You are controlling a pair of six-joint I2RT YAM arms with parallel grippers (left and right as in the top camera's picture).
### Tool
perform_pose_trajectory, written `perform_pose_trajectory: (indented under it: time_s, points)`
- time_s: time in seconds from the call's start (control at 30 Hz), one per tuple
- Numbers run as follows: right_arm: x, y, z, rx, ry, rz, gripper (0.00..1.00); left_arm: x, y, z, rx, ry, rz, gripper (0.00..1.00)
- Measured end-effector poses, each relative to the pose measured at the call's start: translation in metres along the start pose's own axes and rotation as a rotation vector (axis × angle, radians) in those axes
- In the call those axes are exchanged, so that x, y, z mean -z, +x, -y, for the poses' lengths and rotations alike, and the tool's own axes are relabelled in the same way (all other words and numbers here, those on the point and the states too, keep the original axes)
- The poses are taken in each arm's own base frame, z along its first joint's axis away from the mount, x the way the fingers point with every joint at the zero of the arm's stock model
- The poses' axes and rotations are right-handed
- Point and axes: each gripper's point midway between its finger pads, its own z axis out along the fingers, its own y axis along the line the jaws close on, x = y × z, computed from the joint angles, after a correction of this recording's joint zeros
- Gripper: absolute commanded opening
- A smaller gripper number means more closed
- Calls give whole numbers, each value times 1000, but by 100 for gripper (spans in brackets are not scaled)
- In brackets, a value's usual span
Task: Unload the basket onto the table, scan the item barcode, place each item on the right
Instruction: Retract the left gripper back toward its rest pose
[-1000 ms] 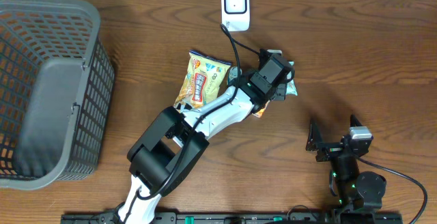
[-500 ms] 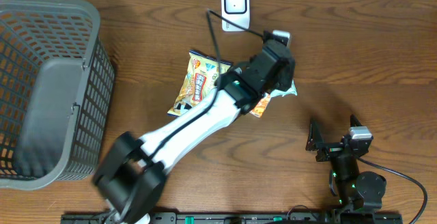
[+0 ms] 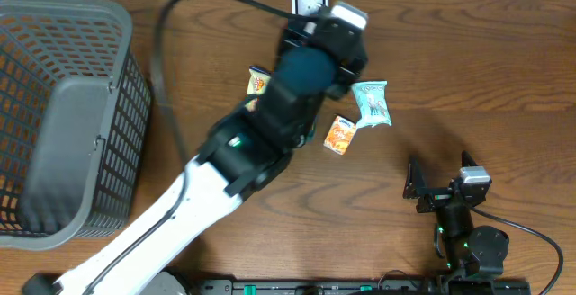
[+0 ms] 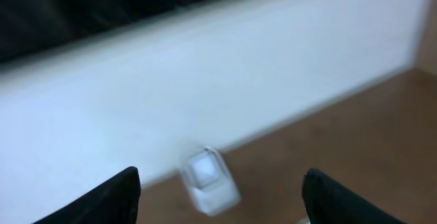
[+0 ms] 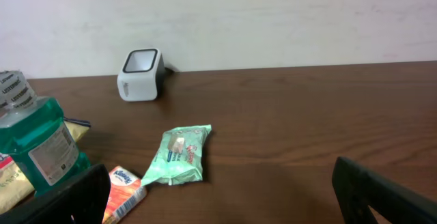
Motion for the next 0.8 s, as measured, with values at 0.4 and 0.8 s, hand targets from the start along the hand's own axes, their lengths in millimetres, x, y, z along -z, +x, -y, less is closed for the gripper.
perform_pose_trajectory:
  time_s: [0.4, 0.8]
  points:
    - [0, 0, 0, 0, 0, 0, 99, 53, -51, -77, -267, -316, 90, 78]
    - [0, 0, 0, 0, 0, 0, 99, 60, -41, -92, -373, -395, 10, 78]
